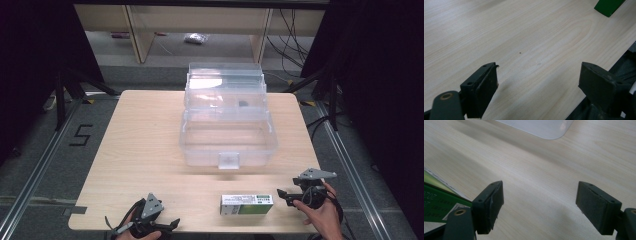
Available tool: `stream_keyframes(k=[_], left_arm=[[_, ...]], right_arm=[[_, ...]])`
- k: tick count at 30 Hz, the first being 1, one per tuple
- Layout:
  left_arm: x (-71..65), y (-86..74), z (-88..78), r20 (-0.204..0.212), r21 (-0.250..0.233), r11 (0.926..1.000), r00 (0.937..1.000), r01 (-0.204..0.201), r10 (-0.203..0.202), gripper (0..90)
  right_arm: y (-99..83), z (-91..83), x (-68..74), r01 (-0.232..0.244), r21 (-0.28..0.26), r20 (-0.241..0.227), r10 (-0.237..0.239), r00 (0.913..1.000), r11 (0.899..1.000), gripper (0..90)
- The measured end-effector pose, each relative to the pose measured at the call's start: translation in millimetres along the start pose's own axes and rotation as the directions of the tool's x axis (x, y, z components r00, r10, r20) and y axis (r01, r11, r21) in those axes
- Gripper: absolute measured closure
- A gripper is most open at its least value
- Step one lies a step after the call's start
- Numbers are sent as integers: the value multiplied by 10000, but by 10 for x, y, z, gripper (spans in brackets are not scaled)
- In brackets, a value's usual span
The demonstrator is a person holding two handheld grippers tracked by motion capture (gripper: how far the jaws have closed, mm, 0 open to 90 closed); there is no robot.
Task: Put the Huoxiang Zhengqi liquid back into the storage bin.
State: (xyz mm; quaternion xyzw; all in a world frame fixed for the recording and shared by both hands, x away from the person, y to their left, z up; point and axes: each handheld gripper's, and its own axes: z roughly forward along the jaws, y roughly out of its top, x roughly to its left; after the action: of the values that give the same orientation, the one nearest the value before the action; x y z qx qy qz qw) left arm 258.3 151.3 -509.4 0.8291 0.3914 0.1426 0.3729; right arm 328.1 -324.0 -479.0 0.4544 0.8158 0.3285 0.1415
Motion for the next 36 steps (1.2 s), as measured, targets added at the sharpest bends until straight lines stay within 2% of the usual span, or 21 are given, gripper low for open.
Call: stream_keyframes(k=[3, 6, 7, 8, 10, 11, 12, 13, 15, 16, 18, 19, 22, 23, 24, 25, 26, 31, 32, 33, 36], left_arm=[[3, 1, -3, 4, 31, 10000, 10000, -13, 13, 149], [-4, 2, -2, 12, 4, 10000, 10000, 82, -82, 149], [-5, 4, -9, -34, 73, 9999, 10000, 72, -71, 149], [6, 5, -11, -91, 155, 9999, 9999, -50, 51, 149], [7, 6, -14, -110, 183, 9998, 9999, -90, 92, 149], [4, 3, -7, -76, 155, 9999, 10000, 5, -4, 149], [3, 5, -5, -145, 164, 9999, 9999, -10, 13, 149], [5, 5, -16, -16, 218, 9997, 10000, -84, 85, 149], [2, 5, -9, -37, 156, 9999, 10000, -30, 30, 149], [2, 6, -10, -45, 161, 9999, 10000, -36, 37, 149], [2, 6, -10, -76, 175, 9998, 10000, -40, 41, 149], [2, 5, -10, -63, 149, 9999, 10000, -12, 13, 149], [6, 6, -10, -37, 164, 9998, 10000, -61, 62, 149], [6, 7, -10, -41, 171, 9998, 10000, -67, 67, 149], [7, 7, -9, -39, 177, 9998, 10000, -82, 82, 149], [7, 7, -8, -47, 168, 9998, 10000, -66, 67, 149], [7, 7, 0, -30, 81, 9999, 10000, -61, 61, 149], [11, 9, -2, -47, 172, 9997, 9999, -152, 153, 149], [22, 11, -12, -40, 362, 9989, 9995, -312, 314, 149], [-1, 5, 5, -39, 165, 9999, 10000, -3, 4, 149], [6, 10, 10, -100, 238, 9996, 9998, -158, 161, 149]], right_arm=[[13, -13, 13, -7, -147, 174, 10, 9998, 9999, 235], [33, -29, 41, -222, 74, -156, 223, 9996, 9997, 237], [45, -22, 18, 338, -200, 18, -338, 9994, 9992, 245], [53, -39, 41, 137, 9, -18, -137, 9999, 9999, 251], [63, -42, 41, 303, -118, 1, -303, 9995, 9995, 251], [72, -62, 81, 7, -96, 27, -7, 10000, 10000, 251], [72, -62, 81, 7, -96, 27, -7, 10000, 10000, 251], [89, -76, 57, 368, -123, 10, -368, 9993, 9992, 251], [111, -119, 98, 63, 19, -119, -63, 9999, 10000, 251], [113, -120, 85, 374, -123, -110, -376, 9992, 9992, 251], [124, -148, 104, 175, 51, -111, -175, 9998, 9998, 251], [126, -163, 93, 466, 28, 18, -466, 9989, 9989, 251], [140, -233, 130, 153, 137, -10, -153, 9999, 9998, 251], [143, -237, 96, 576, -18, 8, -576, 9983, 9983, 251], [147, -258, 116, 391, 36, -46, -391, 9992, 9992, 251], [150, -269, 113, 533, -85, 57, -532, 9986, 9985, 253], [157, -290, 126, 410, 35, 33, -410, 9992, 9992, 254], [187, -394, 159, 726, 47, 18, -727, 9974, 9973, 254], [205, -430, 180, 907, -53, -7, -907, 9959, 9959, 253], [205, -430, 180, 907, -53, -7, -907, 9959, 9959, 253], [253, -486, 234, 943, 3, -150, -943, 9954, 9955, 253]])
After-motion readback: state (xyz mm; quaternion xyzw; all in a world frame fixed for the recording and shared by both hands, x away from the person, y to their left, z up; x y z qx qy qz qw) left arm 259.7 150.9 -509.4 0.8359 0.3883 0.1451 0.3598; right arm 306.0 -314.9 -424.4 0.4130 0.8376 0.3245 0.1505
